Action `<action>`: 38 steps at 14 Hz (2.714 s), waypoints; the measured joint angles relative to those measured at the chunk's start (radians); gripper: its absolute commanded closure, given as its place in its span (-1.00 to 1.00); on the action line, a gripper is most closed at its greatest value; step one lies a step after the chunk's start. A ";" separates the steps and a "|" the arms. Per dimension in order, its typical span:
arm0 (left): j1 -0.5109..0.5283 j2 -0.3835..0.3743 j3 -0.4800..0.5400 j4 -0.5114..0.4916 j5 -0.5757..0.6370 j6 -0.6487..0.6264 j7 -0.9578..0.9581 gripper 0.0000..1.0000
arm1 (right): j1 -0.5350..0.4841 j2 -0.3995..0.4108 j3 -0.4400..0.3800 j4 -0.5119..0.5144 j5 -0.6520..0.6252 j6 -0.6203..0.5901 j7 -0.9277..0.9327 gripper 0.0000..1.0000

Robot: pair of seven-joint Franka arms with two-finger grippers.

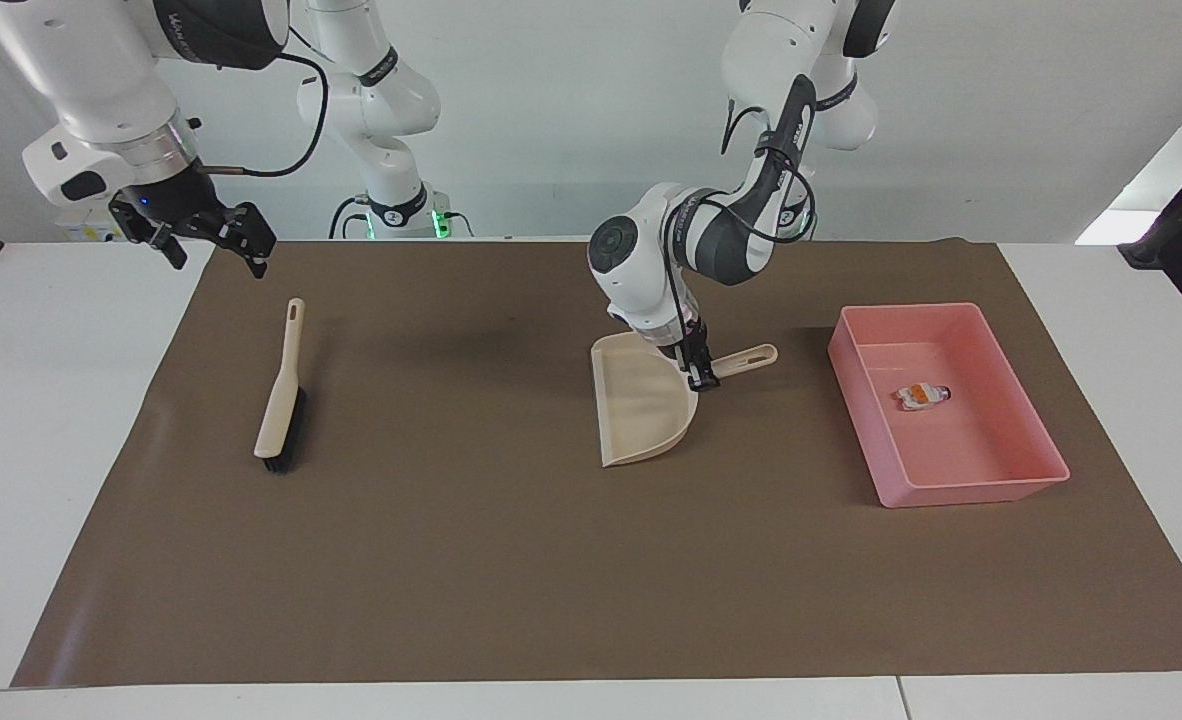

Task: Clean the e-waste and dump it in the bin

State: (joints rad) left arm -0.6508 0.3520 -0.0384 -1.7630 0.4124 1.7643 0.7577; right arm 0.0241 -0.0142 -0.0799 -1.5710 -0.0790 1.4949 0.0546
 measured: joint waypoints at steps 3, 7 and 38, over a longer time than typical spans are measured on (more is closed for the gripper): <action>0.036 -0.003 0.001 -0.002 0.001 0.003 0.033 1.00 | 0.009 -0.001 -0.008 0.001 0.010 -0.004 0.000 -1.00; 0.072 -0.003 0.001 -0.019 0.001 0.031 0.068 1.00 | 0.017 -0.003 -0.006 0.021 0.065 -0.039 0.000 -1.00; 0.547 -0.389 0.013 -0.074 -0.349 -0.011 -0.708 -1.00 | 0.036 -0.003 -0.009 0.025 0.050 -0.035 -0.031 -1.00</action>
State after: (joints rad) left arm -0.1034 -0.0374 -0.0252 -1.8370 0.0629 1.7530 0.0500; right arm 0.0598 -0.0170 -0.0885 -1.5461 -0.0288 1.4595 0.0238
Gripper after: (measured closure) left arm 0.000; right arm 0.000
